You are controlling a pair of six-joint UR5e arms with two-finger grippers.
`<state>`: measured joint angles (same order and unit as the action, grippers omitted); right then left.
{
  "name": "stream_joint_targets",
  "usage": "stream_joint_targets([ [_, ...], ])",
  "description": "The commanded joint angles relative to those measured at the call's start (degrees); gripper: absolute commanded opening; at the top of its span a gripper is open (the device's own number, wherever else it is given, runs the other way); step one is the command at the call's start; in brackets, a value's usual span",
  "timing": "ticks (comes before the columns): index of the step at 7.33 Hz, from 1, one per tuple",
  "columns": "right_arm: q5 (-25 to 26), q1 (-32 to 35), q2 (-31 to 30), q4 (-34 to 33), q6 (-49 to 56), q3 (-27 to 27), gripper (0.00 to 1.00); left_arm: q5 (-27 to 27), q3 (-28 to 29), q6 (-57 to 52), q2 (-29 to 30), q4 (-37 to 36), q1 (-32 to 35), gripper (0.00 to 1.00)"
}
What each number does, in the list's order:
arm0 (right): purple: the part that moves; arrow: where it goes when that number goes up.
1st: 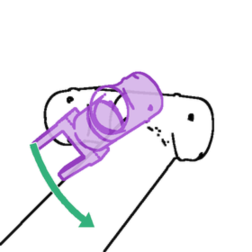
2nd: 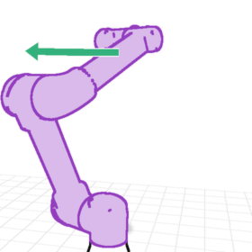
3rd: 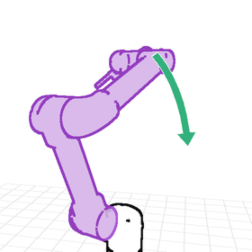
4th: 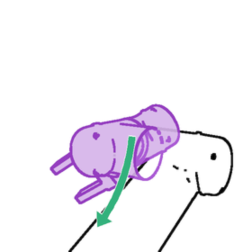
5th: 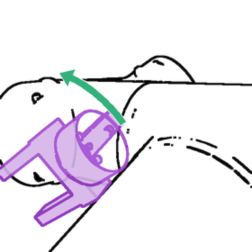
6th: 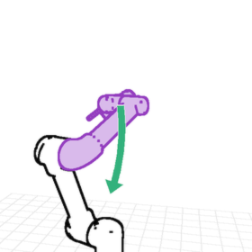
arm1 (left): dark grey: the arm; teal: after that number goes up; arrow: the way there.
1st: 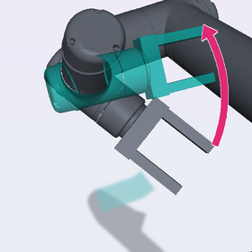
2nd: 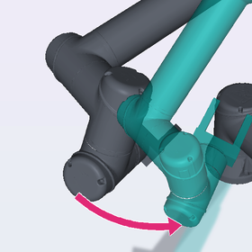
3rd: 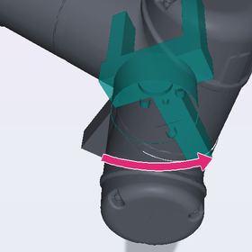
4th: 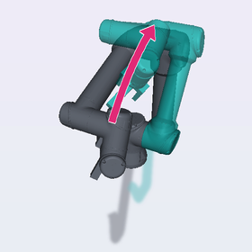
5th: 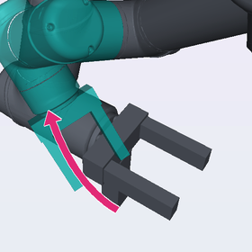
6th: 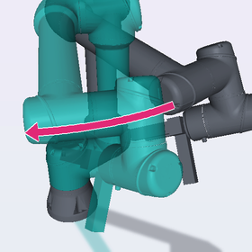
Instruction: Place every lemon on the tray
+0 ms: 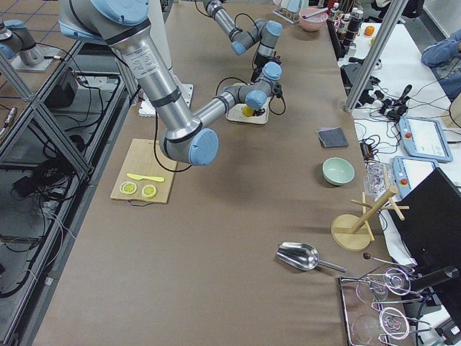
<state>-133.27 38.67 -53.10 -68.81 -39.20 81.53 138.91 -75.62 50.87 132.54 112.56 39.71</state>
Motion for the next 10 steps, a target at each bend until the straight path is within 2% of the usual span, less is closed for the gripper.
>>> stream_joint_targets([
  [1,1.34,-1.05,0.10,0.70,0.00,-0.67,0.21,0.05,-1.53,0.02,-0.87,-0.32,1.32,0.99],
  [2,1.35,-1.23,0.19,0.70,0.00,-0.76,0.30,-0.13,-2.33,-0.07,-1.31,-0.67,3.59,0.99],
  [3,1.61,-1.23,0.19,0.78,0.00,-0.85,0.67,-0.13,-4.25,-0.68,-3.58,-0.85,6.66,0.99],
  [4,2.14,-1.05,0.28,0.87,0.00,-0.76,0.99,-0.21,-6.44,-0.86,-6.13,-0.85,9.82,0.99],
  [6,1.45,2.00,0.28,0.52,-0.09,0.64,0.99,-0.30,-11.71,-1.21,-11.83,-2.68,15.11,0.99],
  [7,-0.13,4.55,0.19,0.43,-0.09,0.99,0.99,-0.30,-12.52,-5.39,-14.74,-3.13,18.17,0.99],
  [8,-2.84,7.79,-0.16,-0.09,-0.09,1.17,0.99,-0.30,-12.88,-14.91,-15.90,-6.27,21.69,0.99],
  [9,-4.17,11.22,-0.86,-0.53,-0.09,1.52,0.99,-0.39,-13.40,-23.45,-16.34,-12.57,25.20,0.99],
  [10,-4.19,13.51,-3.30,-3.40,0.09,4.66,1.00,-3.52,-15.32,-28.76,-16.61,-20.11,28.37,0.99],
])
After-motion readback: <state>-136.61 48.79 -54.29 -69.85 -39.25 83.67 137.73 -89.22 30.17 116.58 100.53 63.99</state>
